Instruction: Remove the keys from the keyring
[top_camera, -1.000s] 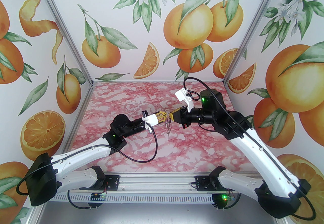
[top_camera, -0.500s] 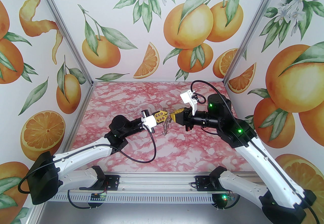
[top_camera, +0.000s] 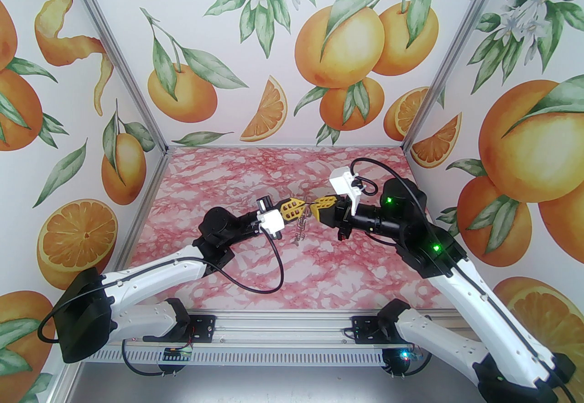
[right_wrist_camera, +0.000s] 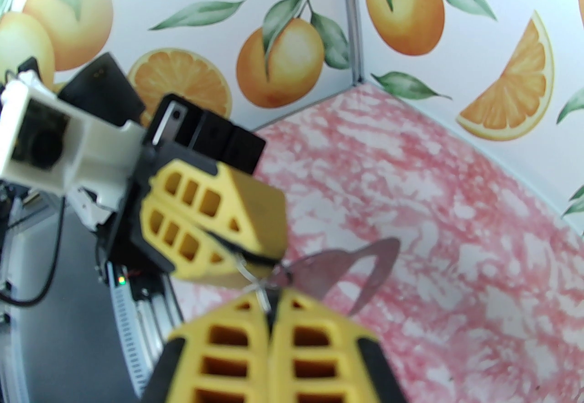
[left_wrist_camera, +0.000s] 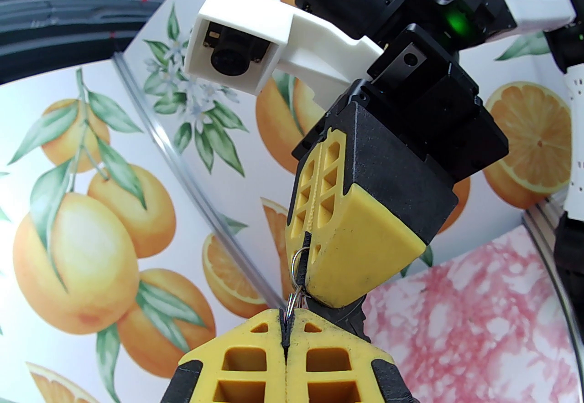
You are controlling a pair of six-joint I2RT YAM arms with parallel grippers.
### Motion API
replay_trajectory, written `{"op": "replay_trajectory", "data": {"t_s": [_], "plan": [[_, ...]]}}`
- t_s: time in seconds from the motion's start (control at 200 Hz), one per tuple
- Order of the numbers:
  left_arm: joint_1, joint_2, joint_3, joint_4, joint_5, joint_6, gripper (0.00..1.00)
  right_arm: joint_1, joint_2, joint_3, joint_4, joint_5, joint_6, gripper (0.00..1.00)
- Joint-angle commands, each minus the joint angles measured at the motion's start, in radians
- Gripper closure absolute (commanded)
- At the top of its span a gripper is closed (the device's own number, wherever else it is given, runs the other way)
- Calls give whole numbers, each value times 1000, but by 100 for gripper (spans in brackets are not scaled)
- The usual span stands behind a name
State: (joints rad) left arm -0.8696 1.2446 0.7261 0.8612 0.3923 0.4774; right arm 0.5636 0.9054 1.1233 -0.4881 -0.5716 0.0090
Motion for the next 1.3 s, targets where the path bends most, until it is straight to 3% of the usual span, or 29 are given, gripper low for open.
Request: {"op": "replay_trajectory", "data": {"t_s": [0.0,0.115,0.806,1.076,1.151,1.296], "plan": [[14,21,31,-71,-119,23,98,23,-19,36,47,-56,-52,100],[11,10,29,-103,-111,21,91,23,-4,61,28,-56,-61,100],[7,4,60,-263,-96,49,91,23,16,119,-30,-59,-99,100],[1,1,60,-230,-82,40,93,24,22,121,-39,-55,-93,100],[1,-3,58,-219,-76,33,86,24,29,121,-44,-49,-89,100],[0,-33,47,-210,-81,27,84,24,27,113,-50,-47,-86,100]]}}
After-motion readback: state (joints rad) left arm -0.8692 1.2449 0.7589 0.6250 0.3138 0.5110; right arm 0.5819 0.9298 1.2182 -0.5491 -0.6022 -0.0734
